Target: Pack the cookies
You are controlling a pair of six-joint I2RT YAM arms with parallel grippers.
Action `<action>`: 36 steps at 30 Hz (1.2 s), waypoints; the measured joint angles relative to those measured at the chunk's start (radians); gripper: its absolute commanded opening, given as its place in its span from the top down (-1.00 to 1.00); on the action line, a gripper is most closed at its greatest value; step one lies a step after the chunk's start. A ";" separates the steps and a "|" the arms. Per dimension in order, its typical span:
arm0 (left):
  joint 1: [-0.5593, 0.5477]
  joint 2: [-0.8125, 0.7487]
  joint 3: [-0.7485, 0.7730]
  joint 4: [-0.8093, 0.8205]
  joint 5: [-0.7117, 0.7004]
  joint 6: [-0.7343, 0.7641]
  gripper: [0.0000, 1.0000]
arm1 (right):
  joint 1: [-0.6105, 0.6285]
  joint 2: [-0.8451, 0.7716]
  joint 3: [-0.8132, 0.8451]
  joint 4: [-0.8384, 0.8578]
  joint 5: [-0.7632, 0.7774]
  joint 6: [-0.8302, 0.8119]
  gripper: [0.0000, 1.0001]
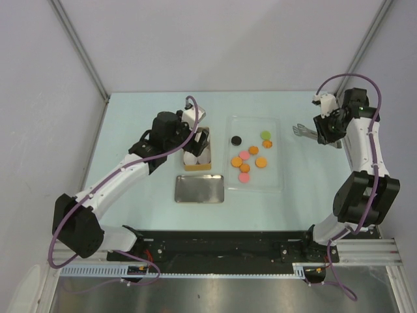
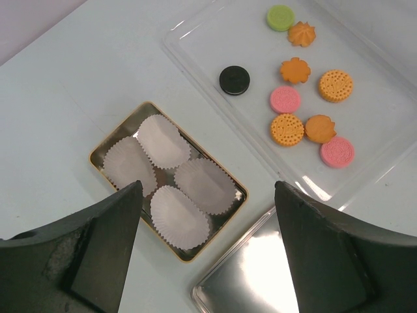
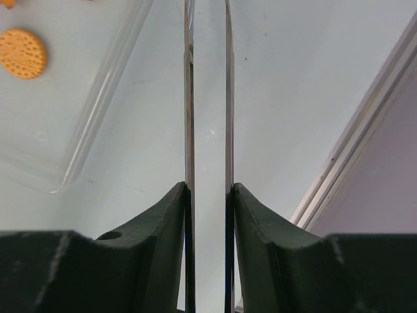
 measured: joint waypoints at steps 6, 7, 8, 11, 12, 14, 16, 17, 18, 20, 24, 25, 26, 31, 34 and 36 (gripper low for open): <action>0.000 0.000 0.000 0.000 0.000 0.000 -0.74 | -0.015 -0.007 0.043 -0.051 -0.106 0.008 0.19; 0.000 0.000 0.000 0.000 0.000 -0.001 -0.74 | -0.015 -0.010 0.043 -0.065 -0.122 0.010 0.18; 0.000 0.000 0.000 0.000 0.000 -0.002 -0.74 | -0.013 -0.013 0.043 -0.072 -0.134 0.011 0.17; 0.000 0.000 0.000 0.000 0.000 -0.009 -0.73 | -0.002 -0.027 0.040 -0.080 -0.159 0.011 0.15; 0.000 0.001 0.000 0.000 0.000 -0.009 -0.73 | 0.004 -0.035 0.035 -0.080 -0.167 0.011 0.14; 0.000 0.002 0.000 0.000 0.000 -0.010 -0.73 | 0.016 -0.053 0.025 -0.083 -0.181 0.011 0.12; 0.000 0.003 0.000 0.000 -0.004 -0.010 -0.74 | 0.032 -0.069 0.013 -0.083 -0.188 0.011 0.09; 0.000 0.003 0.000 0.000 -0.004 -0.010 -0.74 | 0.042 -0.078 0.005 -0.083 -0.190 0.011 0.08; 0.000 0.003 0.000 0.000 -0.005 -0.010 -0.74 | 0.054 -0.087 -0.006 -0.083 -0.189 0.011 0.07; 0.000 0.003 0.000 0.000 -0.006 -0.009 -0.74 | 0.082 -0.103 -0.025 -0.084 -0.188 0.011 0.04; 0.000 0.003 -0.001 0.000 -0.008 -0.008 -0.74 | 0.143 -0.117 -0.058 -0.076 -0.176 0.011 -0.02; 0.000 0.003 -0.001 0.000 -0.008 -0.008 -0.74 | 0.156 -0.117 -0.065 -0.071 -0.171 0.013 -0.03; 0.000 0.003 -0.002 0.000 -0.010 -0.007 -0.74 | 0.171 -0.117 -0.072 -0.064 -0.160 0.016 -0.02; 0.001 0.003 -0.019 0.000 -0.013 0.002 -0.74 | 0.227 -0.116 -0.099 -0.016 -0.090 0.037 0.01; 0.002 0.003 -0.023 0.000 -0.014 0.005 -0.73 | 0.253 -0.108 -0.102 0.020 -0.046 0.049 0.00; 0.002 0.003 -0.023 0.000 -0.015 0.010 -0.74 | 0.264 -0.095 -0.102 0.043 -0.026 0.054 0.00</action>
